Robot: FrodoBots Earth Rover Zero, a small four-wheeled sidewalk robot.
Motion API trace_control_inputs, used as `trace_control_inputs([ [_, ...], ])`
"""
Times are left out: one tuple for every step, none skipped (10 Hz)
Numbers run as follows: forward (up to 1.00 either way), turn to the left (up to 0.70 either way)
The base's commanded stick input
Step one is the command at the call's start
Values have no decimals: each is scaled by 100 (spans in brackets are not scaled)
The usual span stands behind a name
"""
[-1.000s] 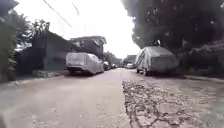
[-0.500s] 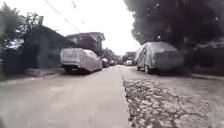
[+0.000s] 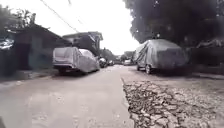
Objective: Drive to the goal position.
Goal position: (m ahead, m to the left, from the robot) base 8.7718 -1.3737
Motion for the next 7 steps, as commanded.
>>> trace_control_inputs([
  [100, 0],
  [100, 0],
  [100, 0],
  [100, 0],
  [100, 0],
  [100, 0],
  [100, 0],
])
